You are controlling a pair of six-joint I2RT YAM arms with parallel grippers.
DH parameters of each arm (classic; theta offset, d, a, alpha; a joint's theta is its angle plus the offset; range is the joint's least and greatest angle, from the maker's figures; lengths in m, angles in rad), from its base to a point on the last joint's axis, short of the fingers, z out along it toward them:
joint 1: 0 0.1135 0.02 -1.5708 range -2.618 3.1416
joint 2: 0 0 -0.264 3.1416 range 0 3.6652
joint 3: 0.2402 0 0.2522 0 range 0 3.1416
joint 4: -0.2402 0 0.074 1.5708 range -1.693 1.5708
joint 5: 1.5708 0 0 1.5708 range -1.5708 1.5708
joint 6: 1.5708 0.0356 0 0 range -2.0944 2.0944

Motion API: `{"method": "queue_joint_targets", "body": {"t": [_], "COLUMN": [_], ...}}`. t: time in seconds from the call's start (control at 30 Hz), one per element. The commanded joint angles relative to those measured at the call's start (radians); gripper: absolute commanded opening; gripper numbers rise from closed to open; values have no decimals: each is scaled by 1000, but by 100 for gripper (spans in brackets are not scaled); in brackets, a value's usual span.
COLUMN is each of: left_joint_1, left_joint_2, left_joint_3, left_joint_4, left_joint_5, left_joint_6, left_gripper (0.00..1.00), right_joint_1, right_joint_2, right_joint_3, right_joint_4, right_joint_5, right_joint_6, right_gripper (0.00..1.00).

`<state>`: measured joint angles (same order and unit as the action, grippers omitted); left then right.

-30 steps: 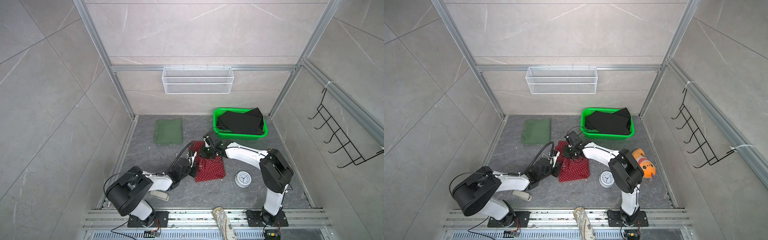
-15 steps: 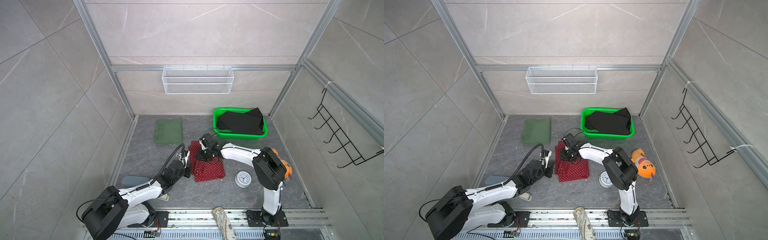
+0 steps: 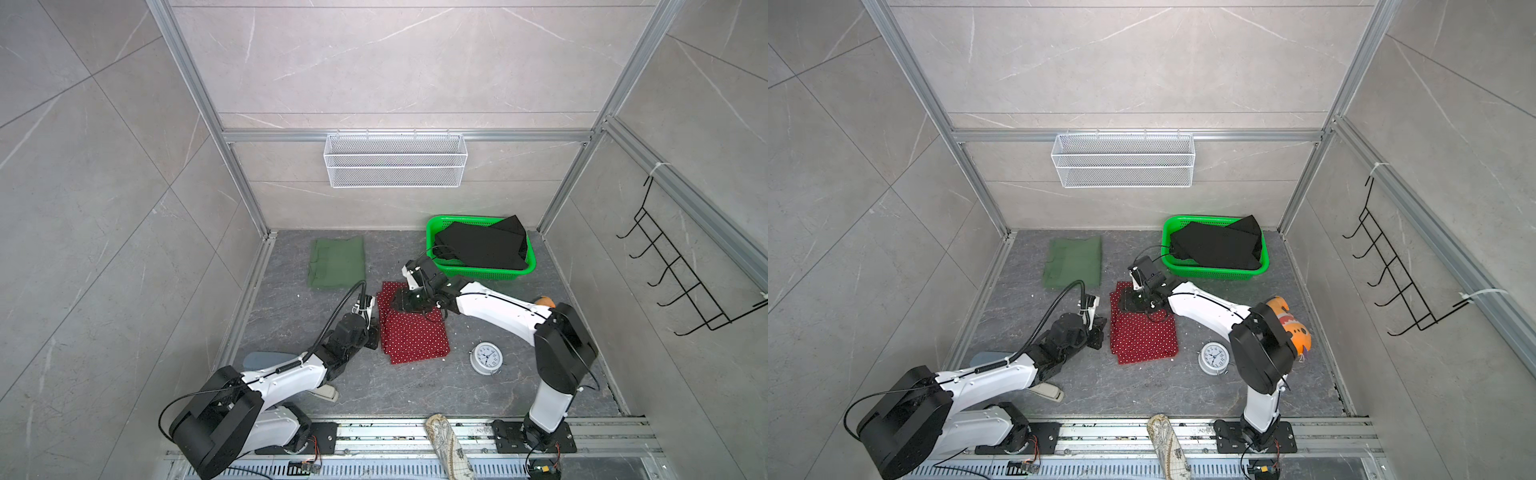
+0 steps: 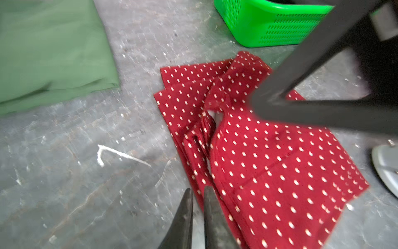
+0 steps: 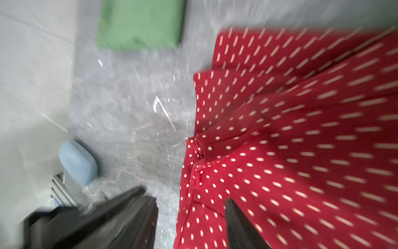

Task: Fold and stack skirts
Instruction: Fold the skirt at the center of the table.

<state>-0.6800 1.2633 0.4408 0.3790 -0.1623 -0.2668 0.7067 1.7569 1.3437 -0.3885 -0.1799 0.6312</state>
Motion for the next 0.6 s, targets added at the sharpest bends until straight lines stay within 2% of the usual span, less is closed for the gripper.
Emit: {"method": "queue_joint_targets", "body": {"t": [0.0,0.2,0.4,0.57], "left_joint_1": [28,28,29,28], "left_joint_2": [42,159,246,301], "left_joint_3": [93,254,341,439], "left_joint_4": [29,-49,-130,-254], "left_joint_5": [63,185,187,181], "left_joint_6": [8,54,55,9], "left_gripper": [26,31,51,56], "right_joint_1": [-37,-68,-70,-70], "right_joint_2": [-96,-170,-186,-164], "right_joint_3": [-58,-175,-275,-319], "right_joint_4": [-53,-58,-24,12], "right_joint_5": [88,91,57,30], "right_joint_6": [-30,-34,-27,-15], "right_gripper": [54,53,51,50]}}
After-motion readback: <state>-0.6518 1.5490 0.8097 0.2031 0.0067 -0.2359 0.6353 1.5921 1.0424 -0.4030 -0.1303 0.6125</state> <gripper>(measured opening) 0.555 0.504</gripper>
